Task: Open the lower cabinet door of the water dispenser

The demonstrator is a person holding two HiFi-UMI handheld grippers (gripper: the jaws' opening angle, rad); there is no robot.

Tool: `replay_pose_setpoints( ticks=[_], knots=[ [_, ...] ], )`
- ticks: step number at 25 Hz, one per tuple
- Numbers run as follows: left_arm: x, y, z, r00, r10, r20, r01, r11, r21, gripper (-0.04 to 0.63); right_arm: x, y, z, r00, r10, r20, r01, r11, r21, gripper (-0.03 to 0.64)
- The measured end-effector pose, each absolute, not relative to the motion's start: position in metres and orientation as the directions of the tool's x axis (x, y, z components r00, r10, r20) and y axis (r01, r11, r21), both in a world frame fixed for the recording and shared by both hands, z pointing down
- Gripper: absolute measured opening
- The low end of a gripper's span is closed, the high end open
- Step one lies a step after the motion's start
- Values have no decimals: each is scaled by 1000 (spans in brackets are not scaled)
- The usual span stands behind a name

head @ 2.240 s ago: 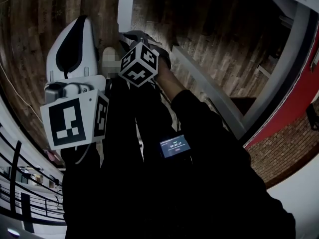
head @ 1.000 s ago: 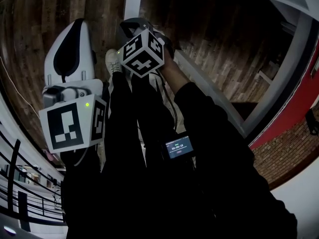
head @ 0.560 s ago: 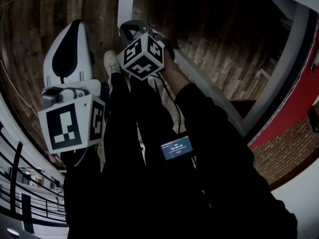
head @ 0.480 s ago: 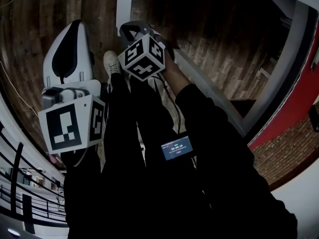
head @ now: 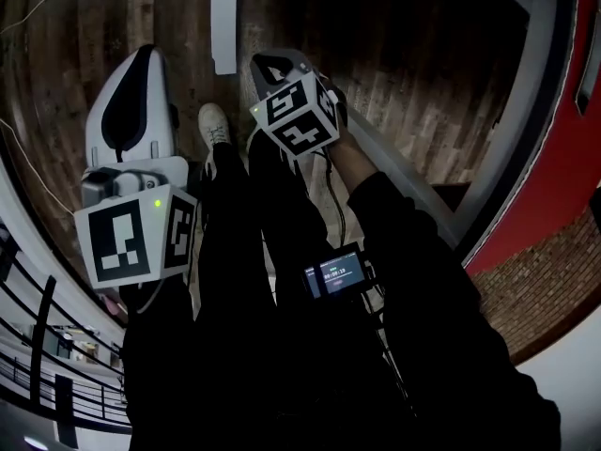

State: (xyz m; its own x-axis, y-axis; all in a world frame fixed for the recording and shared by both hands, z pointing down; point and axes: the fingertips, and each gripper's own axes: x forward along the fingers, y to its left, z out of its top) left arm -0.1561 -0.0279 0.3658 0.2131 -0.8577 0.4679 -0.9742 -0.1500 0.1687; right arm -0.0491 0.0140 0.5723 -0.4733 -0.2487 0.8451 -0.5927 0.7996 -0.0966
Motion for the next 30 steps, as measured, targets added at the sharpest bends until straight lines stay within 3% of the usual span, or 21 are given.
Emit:
replay_pose_setpoints(
  ticks=[5,14,22,30],
  knots=[
    [-140,-38,346,268,-848,457,-963,-247,107,8,-28,14,537,-536,-257,804,-631,755,-179,0],
    [-121,-34,298,302,-864,403,-953,-270,134,8,22,3,474,-505,-444,740,-743,660,-111,-1],
    [-113,-12,256,335,-846,415,-941,-323,102,8,29,23,418,-541,-440,717,-780,582,-231,-2],
    [-120,-2,211,347,-840,418,-937,-330,115,8,43,43,355,-521,-490,699,-812,537,-228,-2]
  ],
)
